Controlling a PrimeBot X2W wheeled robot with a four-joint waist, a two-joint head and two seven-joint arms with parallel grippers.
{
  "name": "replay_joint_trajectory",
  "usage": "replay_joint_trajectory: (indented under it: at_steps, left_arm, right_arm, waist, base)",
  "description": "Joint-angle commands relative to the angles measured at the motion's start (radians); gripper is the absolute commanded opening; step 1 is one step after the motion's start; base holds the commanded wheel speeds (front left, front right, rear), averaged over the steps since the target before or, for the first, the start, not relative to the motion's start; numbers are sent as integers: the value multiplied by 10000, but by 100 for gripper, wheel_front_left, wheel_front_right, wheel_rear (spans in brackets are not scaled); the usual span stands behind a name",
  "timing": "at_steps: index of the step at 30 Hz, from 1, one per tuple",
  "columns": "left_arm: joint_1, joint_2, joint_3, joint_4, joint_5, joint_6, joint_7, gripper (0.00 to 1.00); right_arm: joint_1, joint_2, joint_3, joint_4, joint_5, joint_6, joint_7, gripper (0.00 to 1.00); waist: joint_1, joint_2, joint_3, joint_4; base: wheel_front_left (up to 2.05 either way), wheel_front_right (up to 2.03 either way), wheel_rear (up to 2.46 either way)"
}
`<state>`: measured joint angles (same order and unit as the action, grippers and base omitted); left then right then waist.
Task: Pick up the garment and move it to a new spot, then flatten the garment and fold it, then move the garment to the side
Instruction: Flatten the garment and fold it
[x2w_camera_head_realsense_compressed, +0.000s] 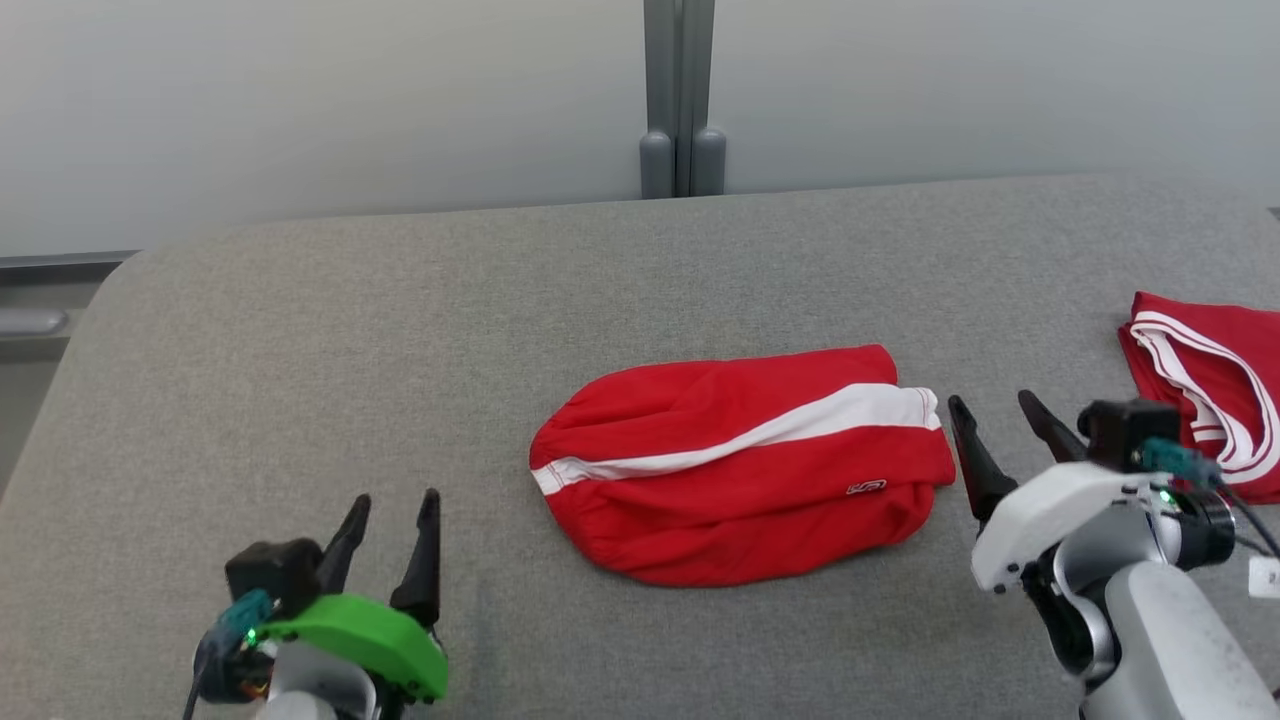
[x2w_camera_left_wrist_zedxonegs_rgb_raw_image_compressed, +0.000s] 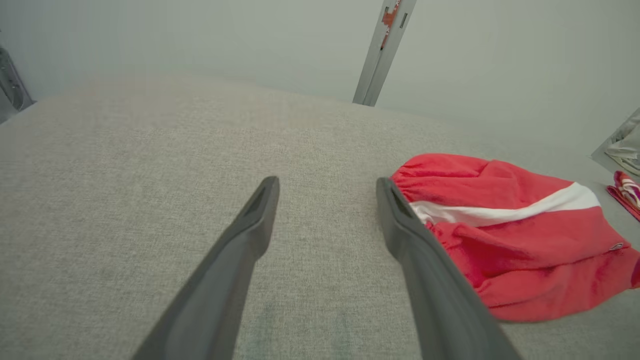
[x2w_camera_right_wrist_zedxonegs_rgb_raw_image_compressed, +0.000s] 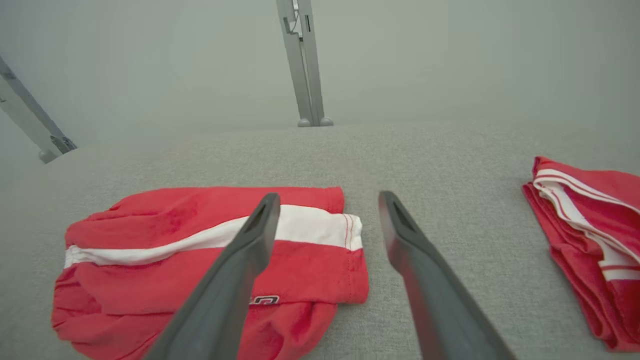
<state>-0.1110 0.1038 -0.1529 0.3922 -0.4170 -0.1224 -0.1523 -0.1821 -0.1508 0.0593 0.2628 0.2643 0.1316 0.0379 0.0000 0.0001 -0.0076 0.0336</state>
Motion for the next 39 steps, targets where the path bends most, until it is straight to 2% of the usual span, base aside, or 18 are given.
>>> replay_joint_trajectory:
  at_steps: [1, 7, 11, 16, 26, 27, 28, 39]
  left_arm:
    - [-454, -100, -125, 219, -83, -18, 391, 100]
    - [-1907, -395, -840, 1304, -910, -47, 2447, 100]
    - [-2738, -487, -1286, 1895, -1377, -51, 3263, 100]
    - [-3383, -508, -1754, 2362, -1856, -40, 3583, 100]
    - [-3895, -512, -2376, 2914, -2364, 183, 3285, 100]
    - [-3959, -512, -2386, 2963, -2303, 254, 3144, 45]
    - [-3991, -511, -2400, 3009, -2280, 277, 3086, 0]
    - [-4172, -512, -2832, 3441, -2391, 171, 2849, 0]
  right_arm:
    - [-428, -77, 57, 211, 288, -13, 668, 100]
    - [-2216, -227, -138, 1258, 1178, -11, 3705, 100]
    - [-3325, -194, -332, 1852, 1503, -13, 4898, 100]
    - [-4196, -221, -265, 2371, 1587, -13, 5324, 100]
    - [-4706, -130, -216, 3114, 1999, -13, 5437, 100]
    - [-4705, -102, -197, 3133, 1992, -13, 5422, 100]
    - [-4689, -87, -197, 3151, 1959, -13, 5418, 100]
    - [-4486, 460, -1552, 3365, 2562, -13, 6053, 100]
  waist:
    - [0, -1, 238, -82]
    - [0, -1, 1047, -129]
    - [0, -1, 1576, -168]
    - [0, -1, 2066, -224]
    - [0, -1, 2426, -251]
    - [0, -1, 2439, -259]
    - [0, -1, 2447, -262]
    - [0, -1, 2401, -184]
  base:
    - [0, 0, 0]
    - [0, 0, 0]
    - [0, 0, 0]
    - [0, 0, 0]
    - [0, 0, 0]
    - [0, 0, 0]
    - [0, 0, 0]
    - [0, 0, 0]
